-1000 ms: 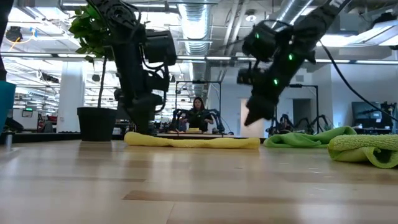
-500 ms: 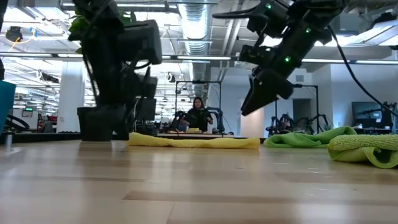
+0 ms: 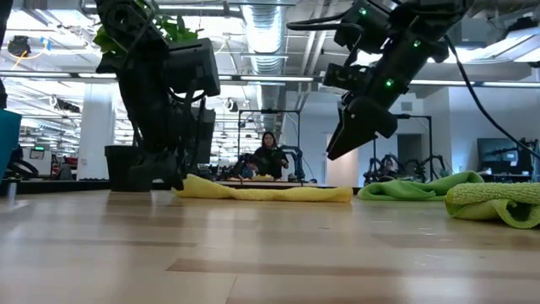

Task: Fold microfiber towels
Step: Fold the yellow microfiber towel

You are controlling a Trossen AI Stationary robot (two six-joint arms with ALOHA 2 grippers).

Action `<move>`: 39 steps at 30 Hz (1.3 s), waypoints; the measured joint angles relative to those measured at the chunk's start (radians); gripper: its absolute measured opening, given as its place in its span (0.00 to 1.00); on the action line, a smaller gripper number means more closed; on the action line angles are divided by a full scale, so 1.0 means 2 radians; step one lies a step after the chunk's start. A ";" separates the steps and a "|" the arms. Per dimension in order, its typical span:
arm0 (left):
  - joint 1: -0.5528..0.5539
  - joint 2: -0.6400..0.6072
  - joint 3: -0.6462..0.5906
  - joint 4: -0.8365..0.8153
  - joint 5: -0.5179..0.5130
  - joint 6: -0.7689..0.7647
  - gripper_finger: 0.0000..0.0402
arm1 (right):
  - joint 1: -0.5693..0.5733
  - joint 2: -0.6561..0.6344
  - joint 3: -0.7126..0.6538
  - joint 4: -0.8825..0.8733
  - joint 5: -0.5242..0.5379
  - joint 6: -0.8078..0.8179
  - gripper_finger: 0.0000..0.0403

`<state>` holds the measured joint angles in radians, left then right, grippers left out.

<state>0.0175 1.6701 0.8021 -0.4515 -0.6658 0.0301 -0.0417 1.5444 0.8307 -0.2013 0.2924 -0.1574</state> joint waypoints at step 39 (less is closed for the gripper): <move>0.006 0.000 0.025 -0.004 0.059 0.025 0.35 | -0.030 0.111 0.002 0.027 -0.006 -0.092 0.57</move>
<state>0.0288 1.6702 0.8528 -0.4593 -0.5484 0.0800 -0.1021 1.7664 0.8337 -0.1470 0.2795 -0.3410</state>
